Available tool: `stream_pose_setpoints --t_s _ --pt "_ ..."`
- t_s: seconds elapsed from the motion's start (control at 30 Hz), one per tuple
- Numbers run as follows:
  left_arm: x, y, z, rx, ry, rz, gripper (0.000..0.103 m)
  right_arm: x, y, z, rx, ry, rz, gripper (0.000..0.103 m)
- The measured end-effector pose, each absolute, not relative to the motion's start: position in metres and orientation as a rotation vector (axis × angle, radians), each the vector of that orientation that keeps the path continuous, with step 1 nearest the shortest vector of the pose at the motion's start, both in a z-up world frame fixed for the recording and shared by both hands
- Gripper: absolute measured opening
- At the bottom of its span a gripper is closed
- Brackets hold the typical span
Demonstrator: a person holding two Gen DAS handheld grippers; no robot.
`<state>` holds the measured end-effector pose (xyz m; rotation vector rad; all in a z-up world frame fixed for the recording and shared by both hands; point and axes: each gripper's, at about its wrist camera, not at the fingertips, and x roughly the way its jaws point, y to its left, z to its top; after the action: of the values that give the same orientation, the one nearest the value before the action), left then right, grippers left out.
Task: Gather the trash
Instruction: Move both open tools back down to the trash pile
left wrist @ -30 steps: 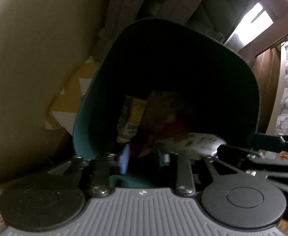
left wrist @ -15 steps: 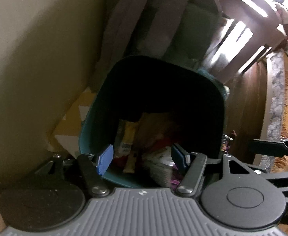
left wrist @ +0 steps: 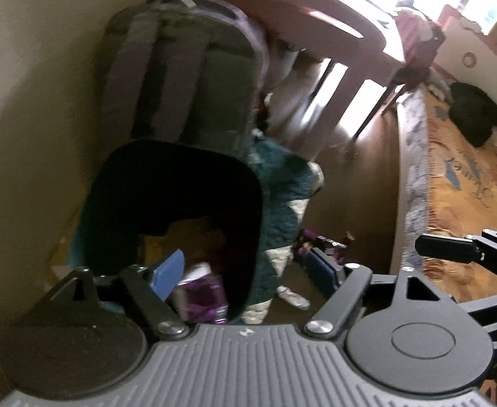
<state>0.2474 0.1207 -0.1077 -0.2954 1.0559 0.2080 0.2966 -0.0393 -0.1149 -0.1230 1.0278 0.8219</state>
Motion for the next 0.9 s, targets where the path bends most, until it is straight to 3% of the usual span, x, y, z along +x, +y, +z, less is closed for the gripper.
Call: stream_pose_setpoints --t_s 0.43,0.9 --pt "0.315 0.003 -0.127 -0.241 1.042 0.093 0.082 0.335 -0.17 -0.128 -0.031 0.974 0.743 0.1" --pt "0.411 -0.109 -0.287 -0.259 1.241 0.085 0.083 0.434 -0.296 -0.258 -0.056 1.088 0.662 0.103"
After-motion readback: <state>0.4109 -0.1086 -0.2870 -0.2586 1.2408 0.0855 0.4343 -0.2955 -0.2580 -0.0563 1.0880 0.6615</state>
